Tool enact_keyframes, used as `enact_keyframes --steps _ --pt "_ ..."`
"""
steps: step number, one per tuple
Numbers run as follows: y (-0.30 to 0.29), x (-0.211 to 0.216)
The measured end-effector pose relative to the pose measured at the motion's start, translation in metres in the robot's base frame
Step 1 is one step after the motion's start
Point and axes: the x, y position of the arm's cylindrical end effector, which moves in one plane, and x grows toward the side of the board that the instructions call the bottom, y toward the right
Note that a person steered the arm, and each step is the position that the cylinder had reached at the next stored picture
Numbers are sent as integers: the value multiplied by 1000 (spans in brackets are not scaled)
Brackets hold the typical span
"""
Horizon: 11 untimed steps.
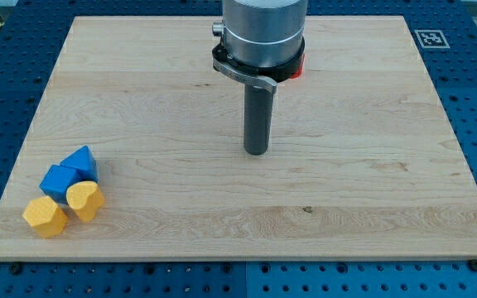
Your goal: Move the arm bottom left side of the red star
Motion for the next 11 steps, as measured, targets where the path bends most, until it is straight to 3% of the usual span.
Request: enact_keyframes --steps 3,6,7,9,11 --pt "-18 -20" --pt "-137 -47" --pt "-133 -50" --pt "-78 -123" --pt "-67 -125"
